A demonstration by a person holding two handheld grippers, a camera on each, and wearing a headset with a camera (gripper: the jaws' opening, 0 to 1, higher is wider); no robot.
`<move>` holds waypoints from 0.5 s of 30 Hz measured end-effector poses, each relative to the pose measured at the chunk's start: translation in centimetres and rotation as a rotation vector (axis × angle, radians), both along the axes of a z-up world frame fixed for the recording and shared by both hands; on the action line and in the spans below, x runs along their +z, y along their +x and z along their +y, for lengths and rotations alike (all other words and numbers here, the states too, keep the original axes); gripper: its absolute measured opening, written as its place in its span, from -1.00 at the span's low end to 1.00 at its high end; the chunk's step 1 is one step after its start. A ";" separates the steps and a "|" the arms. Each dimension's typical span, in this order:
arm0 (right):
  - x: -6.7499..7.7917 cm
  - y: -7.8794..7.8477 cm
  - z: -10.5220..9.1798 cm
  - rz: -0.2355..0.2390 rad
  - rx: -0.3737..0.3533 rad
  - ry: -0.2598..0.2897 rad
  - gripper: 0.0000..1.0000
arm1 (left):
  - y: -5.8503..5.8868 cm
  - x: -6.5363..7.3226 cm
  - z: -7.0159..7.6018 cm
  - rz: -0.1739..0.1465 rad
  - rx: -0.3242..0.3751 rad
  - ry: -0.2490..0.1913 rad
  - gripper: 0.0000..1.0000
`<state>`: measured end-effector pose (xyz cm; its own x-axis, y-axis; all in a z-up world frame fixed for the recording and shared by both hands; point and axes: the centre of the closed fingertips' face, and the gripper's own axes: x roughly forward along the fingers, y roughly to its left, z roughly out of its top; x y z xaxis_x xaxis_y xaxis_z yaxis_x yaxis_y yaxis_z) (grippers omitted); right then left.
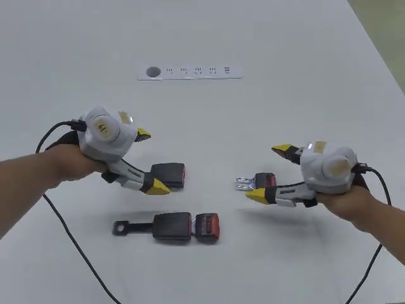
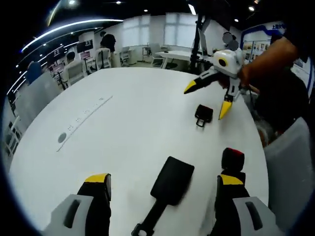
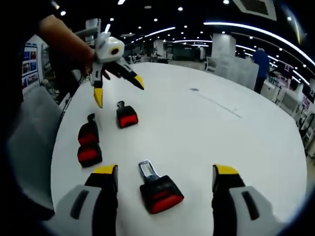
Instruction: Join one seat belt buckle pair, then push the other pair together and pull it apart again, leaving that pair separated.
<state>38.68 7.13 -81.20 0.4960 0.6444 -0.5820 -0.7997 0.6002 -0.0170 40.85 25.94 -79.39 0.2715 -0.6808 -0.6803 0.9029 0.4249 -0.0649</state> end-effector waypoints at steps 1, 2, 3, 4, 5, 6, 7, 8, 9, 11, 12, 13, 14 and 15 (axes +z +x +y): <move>0.2 0.2 -0.1 -0.005 -0.028 0.011 0.62 | 0.0 0.4 0.2 -0.004 0.030 -0.024 0.87; 0.5 0.3 0.0 -0.011 -0.053 0.027 0.65 | -0.1 0.7 0.4 0.000 0.058 -0.044 0.90; 0.8 0.1 0.3 -0.015 -0.082 0.057 0.69 | -0.4 1.0 0.8 0.008 0.094 -0.059 0.94; 1.0 -0.1 0.3 -0.017 -0.111 0.071 0.74 | -0.4 1.3 1.2 0.002 0.119 -0.068 0.96; 1.1 -0.1 0.2 -0.029 -0.123 0.065 0.74 | -0.6 1.7 1.6 -0.004 0.148 -0.087 0.98; 1.2 -0.3 0.2 -0.037 -0.135 0.061 0.74 | -0.9 2.0 1.8 -0.006 0.162 -0.099 1.00; 1.4 -0.6 0.4 -0.036 -0.147 0.068 0.75 | -1.1 2.3 2.0 -0.010 0.173 -0.107 1.00; 1.6 -0.9 0.6 -0.035 -0.160 0.075 0.77 | -1.4 2.7 2.3 -0.016 0.192 -0.123 1.00; 1.9 -1.1 0.8 -0.052 -0.177 0.073 0.78 | -1.8 3.1 2.7 -0.023 0.204 -0.128 1.00; 2.4 -1.7 1.1 -0.067 -0.193 0.072 0.80 | -2.2 3.5 3.3 -0.039 0.240 -0.141 1.00; 2.5 -1.9 1.2 -0.070 -0.204 0.075 0.81 | -2.4 3.9 3.6 -0.039 0.282 -0.166 1.00; 2.6 -2.1 1.3 -0.072 -0.209 0.079 0.84 | -2.7 4.1 3.9 -0.043 0.298 -0.173 1.00; 2.9 -2.5 1.6 -0.077 -0.216 0.082 0.84 | -3.2 4.3 4.3 -0.047 0.313 -0.174 1.00; 3.0 -2.6 1.7 -0.082 -0.220 0.081 0.84 | -3.5 4.4 4.6 -0.048 0.331 -0.176 1.00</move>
